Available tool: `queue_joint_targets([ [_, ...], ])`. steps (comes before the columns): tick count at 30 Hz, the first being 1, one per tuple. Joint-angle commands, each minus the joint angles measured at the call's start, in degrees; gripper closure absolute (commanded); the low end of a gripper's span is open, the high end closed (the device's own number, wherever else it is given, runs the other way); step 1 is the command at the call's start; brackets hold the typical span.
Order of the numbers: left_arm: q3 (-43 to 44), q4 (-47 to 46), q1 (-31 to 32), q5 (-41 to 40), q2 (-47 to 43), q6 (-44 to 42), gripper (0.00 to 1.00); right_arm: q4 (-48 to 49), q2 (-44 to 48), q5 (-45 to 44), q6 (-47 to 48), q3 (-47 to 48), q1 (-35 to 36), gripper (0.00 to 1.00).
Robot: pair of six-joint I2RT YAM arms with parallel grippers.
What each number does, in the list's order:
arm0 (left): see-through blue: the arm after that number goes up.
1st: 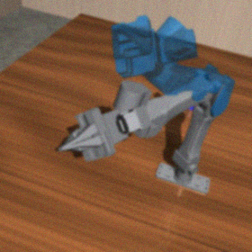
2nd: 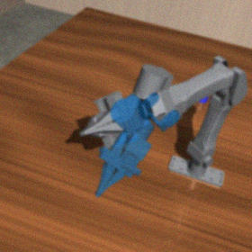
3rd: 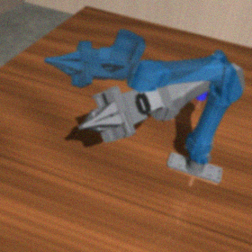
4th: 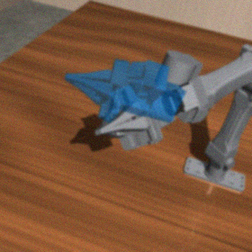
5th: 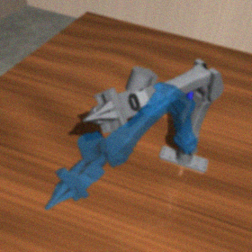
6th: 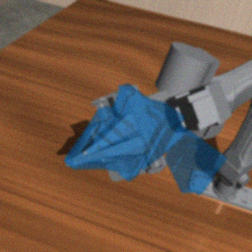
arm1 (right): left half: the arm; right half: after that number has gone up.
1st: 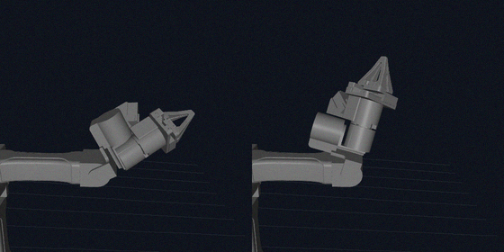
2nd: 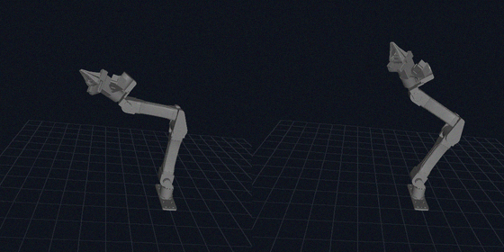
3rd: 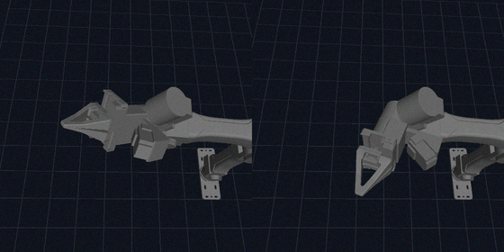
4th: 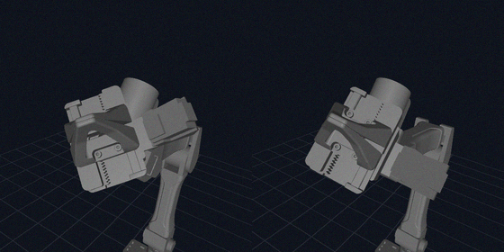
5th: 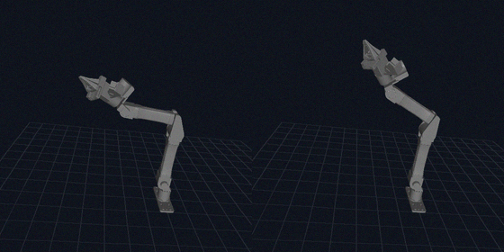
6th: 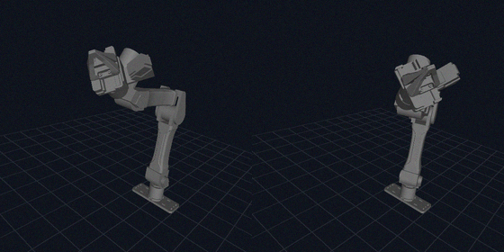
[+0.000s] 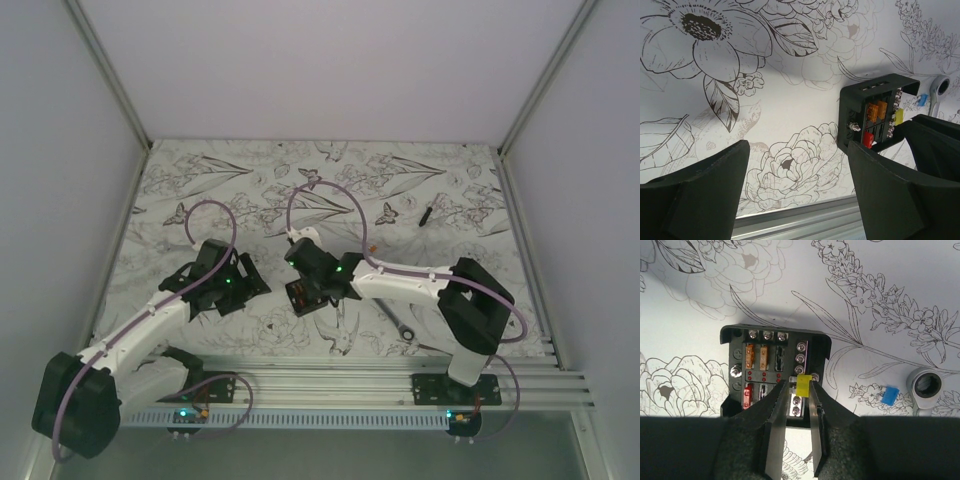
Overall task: Snap on the fuse box
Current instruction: Pick up the fuse from the fuse box base.
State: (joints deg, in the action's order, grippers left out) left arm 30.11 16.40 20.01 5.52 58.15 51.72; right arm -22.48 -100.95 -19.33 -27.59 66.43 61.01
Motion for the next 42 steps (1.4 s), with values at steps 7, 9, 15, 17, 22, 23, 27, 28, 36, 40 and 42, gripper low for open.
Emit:
queue_joint_targets([
  [7, -0.5, 1.6, -0.5, 0.5, 0.2, -1.1, 0.17, 7.2, 4.6, 7.4, 0.3, -4.7, -3.6, 0.63],
  [9, -0.5, 1.6, -0.5, 0.5, 0.1, -1.1, 0.17, 9.5, 6.1, 10.3, 0.3, -6.3, -5.0, 0.61],
  [15, -0.5, 1.6, -0.6, 0.7, 0.2, -1.1, 0.16, 14.3, 7.8, 17.9, -0.7, -9.9, -8.3, 0.59],
  [17, -0.5, 1.6, -0.6, 0.7, 0.3, -1.1, 0.16, 15.7, 8.0, 19.1, -1.3, -10.9, -8.7, 0.57],
  [22, -0.4, 1.6, -0.5, 0.9, 0.4, -1.1, 0.16, 15.7, 6.9, 19.0, -1.8, -11.3, -9.2, 0.56],
  [23, -0.4, 1.5, -0.6, 0.9, 0.4, -1.1, 0.15, 15.6, 6.6, 18.8, -1.8, -11.2, -9.2, 0.56],
  [27, -0.4, 1.5, -0.6, 0.9, 0.3, -1.1, 0.13, 15.6, 5.4, 19.0, -2.0, -11.2, -9.2, 0.56],
  [28, -0.4, 1.5, -0.6, 0.9, 0.4, -1.1, 0.12, 15.6, 5.1, 19.0, -2.1, -11.2, -9.2, 0.56],
  [36, -0.4, 1.5, -0.6, 1.1, 0.5, -1.0, 0.1, 15.5, 3.7, 18.4, -2.5, -11.6, -9.2, 0.59],
  [40, -0.4, 1.5, -0.6, 1.1, 0.5, -1.0, 0.1, 15.3, 3.6, 18.2, -2.6, -11.8, -9.2, 0.61],
  [42, -0.4, 1.5, -0.5, 1.0, 0.6, -0.9, 0.1, 15.2, 3.5, 18.1, -2.6, -11.9, -9.2, 0.62],
])
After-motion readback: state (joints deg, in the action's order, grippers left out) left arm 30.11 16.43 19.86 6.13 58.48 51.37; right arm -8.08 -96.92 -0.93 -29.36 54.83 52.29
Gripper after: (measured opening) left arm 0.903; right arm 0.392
